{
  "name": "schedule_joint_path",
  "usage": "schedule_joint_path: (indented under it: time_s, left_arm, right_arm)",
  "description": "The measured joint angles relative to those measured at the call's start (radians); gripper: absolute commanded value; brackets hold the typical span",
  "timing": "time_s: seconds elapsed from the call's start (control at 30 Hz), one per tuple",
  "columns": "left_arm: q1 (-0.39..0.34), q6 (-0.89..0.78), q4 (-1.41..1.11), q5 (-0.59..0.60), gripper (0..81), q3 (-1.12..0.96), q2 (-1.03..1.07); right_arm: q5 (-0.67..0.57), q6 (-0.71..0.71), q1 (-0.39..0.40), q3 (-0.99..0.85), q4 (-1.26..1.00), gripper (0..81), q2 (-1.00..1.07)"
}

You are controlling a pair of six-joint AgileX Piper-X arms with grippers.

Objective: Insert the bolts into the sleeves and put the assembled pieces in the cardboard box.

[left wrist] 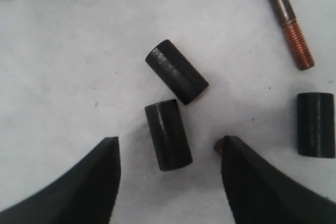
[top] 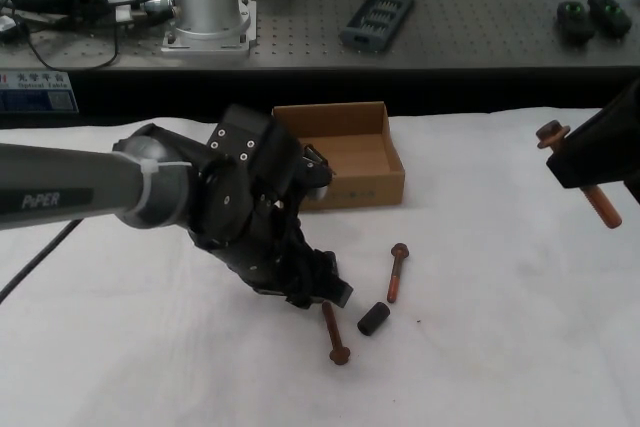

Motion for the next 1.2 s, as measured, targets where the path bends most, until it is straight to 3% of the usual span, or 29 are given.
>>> schedule_joint_path:
  time_s: [0.63, 0.9, 1.13, 1.2]
  left_arm:
    - [0.0, -0.017, -0.074, -0.01, 41.7, -0.002, 0.058]
    - [0.0, -0.025, -0.074, -0.022, 18.6, -0.008, 0.064]
    - [0.005, -0.026, -0.076, -0.022, 7.6, -0.008, 0.066]
    - [0.005, -0.026, -0.076, -0.022, 0.8, -0.008, 0.066]
  right_arm:
    - [0.0, 0.0, 0.0, 0.0, 0.0, 2.9, 0.0]
    - [0.0, 0.0, 0.0, 0.0, 0.0, 2.9, 0.0]
    - [0.0, 0.0, 0.0, 0.0, 0.0, 2.9, 0.0]
    - [0.0, 0.0, 0.0, 0.0, 0.0, 2.9, 0.0]
